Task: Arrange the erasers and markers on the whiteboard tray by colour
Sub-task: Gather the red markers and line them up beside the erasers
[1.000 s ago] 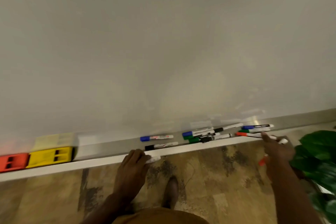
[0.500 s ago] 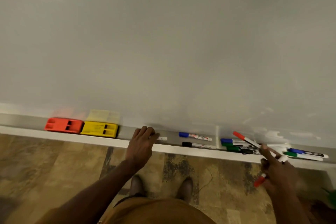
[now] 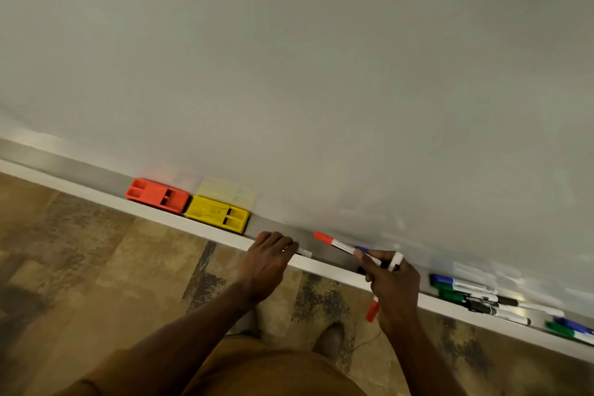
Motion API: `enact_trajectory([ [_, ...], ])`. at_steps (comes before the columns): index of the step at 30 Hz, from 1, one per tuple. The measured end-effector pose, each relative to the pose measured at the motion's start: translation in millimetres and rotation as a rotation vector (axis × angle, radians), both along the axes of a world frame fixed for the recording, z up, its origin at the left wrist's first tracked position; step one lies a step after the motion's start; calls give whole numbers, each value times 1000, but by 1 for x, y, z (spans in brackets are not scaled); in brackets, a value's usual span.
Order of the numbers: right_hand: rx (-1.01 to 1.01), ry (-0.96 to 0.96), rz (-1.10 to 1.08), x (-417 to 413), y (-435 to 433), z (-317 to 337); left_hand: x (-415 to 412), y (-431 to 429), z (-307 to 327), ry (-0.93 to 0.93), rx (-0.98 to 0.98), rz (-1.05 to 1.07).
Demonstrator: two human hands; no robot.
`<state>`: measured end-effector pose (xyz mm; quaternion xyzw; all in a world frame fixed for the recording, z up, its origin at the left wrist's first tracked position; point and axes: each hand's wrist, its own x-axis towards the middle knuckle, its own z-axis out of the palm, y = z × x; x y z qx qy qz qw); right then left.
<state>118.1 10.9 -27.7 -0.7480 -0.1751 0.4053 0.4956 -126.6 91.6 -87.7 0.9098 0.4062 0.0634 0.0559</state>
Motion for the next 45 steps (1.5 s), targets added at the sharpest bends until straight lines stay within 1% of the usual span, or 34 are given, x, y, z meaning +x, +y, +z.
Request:
enact_trajectory([
  [7, -1, -69, 6, -45, 32, -13, -4, -14, -14, 58, -70, 20],
  [12, 2, -60, 25, -64, 47, -29, -4, -28, -25, 94, -89, 40],
  [15, -14, -60, 68, -71, 53, -42, -1, -31, -24, 106, -74, 45],
  [20, -64, -173, 154, -80, 56, -61, -3, -32, -22, 101, -49, 49],
  [23, -54, -216, 153, -84, 54, -65, -6, -34, -26, 94, -30, 46],
  [30, -56, -274, 151, -88, 56, -70, -11, -46, -49, 96, -13, -46],
  [39, -83, -570, 323, -94, 54, -77, -17, -50, -45, 88, -98, -33],
  [45, -56, -689, 388, -96, 50, -75, -17, -48, -36, 74, -80, -2],
])
